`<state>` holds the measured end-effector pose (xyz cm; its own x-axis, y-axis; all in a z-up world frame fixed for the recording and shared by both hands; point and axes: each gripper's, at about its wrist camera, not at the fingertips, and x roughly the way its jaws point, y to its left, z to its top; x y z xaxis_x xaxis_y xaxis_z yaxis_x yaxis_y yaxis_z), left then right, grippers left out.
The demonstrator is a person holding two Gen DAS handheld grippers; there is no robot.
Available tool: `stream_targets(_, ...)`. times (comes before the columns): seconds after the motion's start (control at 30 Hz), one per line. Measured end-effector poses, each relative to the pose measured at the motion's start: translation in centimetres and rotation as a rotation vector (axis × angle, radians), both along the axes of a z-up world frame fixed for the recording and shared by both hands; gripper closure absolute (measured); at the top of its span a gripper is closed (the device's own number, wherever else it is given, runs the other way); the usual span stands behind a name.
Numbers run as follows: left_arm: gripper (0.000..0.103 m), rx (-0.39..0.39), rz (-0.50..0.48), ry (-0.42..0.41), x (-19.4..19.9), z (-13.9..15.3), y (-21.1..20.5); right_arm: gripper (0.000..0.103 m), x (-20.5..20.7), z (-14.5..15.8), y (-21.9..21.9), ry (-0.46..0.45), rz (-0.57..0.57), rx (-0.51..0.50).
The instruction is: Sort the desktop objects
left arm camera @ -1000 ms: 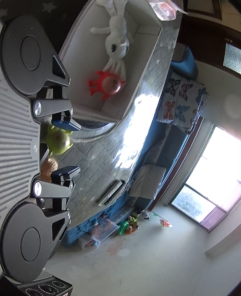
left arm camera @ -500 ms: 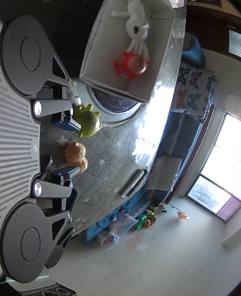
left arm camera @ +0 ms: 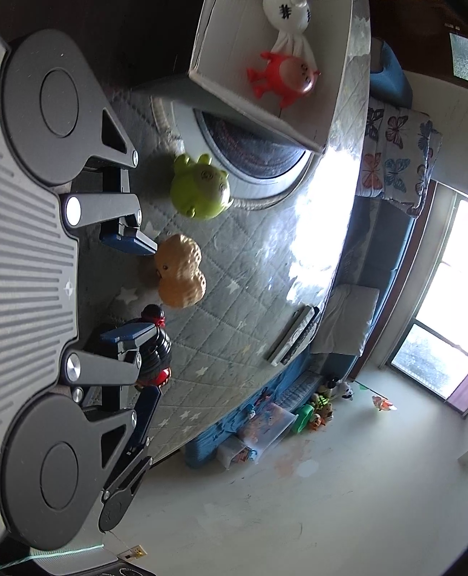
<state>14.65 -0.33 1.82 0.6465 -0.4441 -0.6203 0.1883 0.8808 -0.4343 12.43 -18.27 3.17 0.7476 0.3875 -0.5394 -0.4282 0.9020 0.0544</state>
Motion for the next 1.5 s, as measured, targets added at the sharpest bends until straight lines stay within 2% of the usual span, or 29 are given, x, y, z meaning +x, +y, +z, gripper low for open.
stream_targets(0.27,0.059,0.005,-0.029,0.02,0.5,-0.6,-1.3,0.017,0.5,-0.7,-2.4,0.006,-0.075,-0.003)
stream_targets(0.53,0.059,0.007,-0.043,0.031,1.2,-0.9,-2.5,0.015,1.8,-2.3,-4.5,0.057,-0.129,0.006)
stream_targets(0.9,0.059,-0.006,-0.063,0.048,2.4,-1.4,-3.6,0.007,3.0,-3.2,-5.2,0.077,-0.098,0.032)
stream_targets(1.5,0.059,-0.05,-0.113,0.075,3.6,-2.0,-4.8,0.007,3.2,-3.7,-5.0,0.098,-0.046,0.04)
